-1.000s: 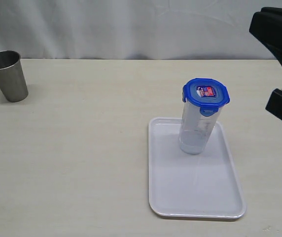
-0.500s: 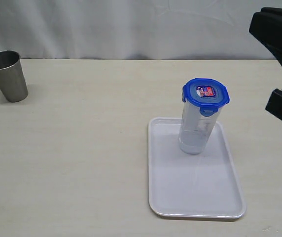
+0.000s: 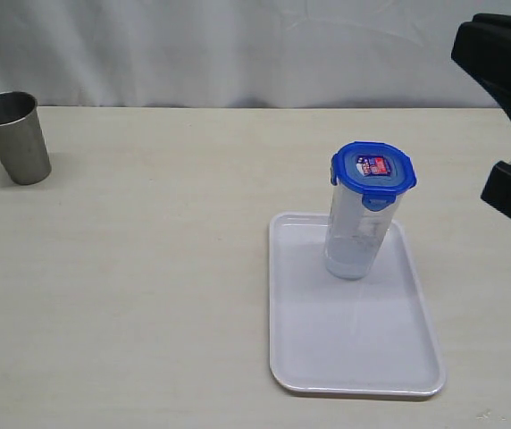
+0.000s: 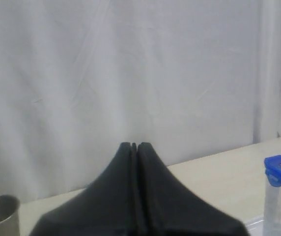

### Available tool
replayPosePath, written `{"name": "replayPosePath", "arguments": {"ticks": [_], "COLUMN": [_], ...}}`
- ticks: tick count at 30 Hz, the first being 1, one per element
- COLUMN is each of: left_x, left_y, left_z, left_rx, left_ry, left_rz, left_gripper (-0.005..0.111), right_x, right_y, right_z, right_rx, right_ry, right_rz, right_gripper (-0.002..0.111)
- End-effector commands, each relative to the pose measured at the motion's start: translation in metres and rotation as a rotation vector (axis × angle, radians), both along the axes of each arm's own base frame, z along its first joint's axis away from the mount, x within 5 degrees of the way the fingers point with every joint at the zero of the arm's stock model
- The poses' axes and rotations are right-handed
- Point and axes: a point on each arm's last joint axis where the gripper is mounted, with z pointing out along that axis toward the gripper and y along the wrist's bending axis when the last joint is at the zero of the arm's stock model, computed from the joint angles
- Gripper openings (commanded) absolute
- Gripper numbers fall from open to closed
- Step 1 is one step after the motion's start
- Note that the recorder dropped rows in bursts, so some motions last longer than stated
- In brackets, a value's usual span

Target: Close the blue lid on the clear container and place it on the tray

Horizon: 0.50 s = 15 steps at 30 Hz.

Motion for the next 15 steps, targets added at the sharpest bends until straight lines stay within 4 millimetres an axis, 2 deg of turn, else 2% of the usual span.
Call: {"name": "replayPosePath", "arguments": {"ticks": [1, 8, 15], "left_x": [-0.003, -0.013, -0.021], "left_y": [0.013, 0.028, 0.038], "left_z": [-0.002, -0.003, -0.032], "left_rx": [-0.067, -0.166, -0.177], "left_ry": [0.052, 0.05, 0.06], "left_rz": [0.106, 0.235, 0.354], "left_gripper": [0.0, 0.0, 0.0], "right_x": [0.0, 0.0, 0.0], "right_y": [-0.001, -0.001, -0.001], "right_z": [-0.002, -0.002, -0.002], "right_rx": [-0.005, -0.005, -0.005], "right_ry": [0.002, 0.002, 0.002], "right_rz": [-0.007, -0.007, -0.007], "right_gripper": [0.004, 0.004, 0.004]}}
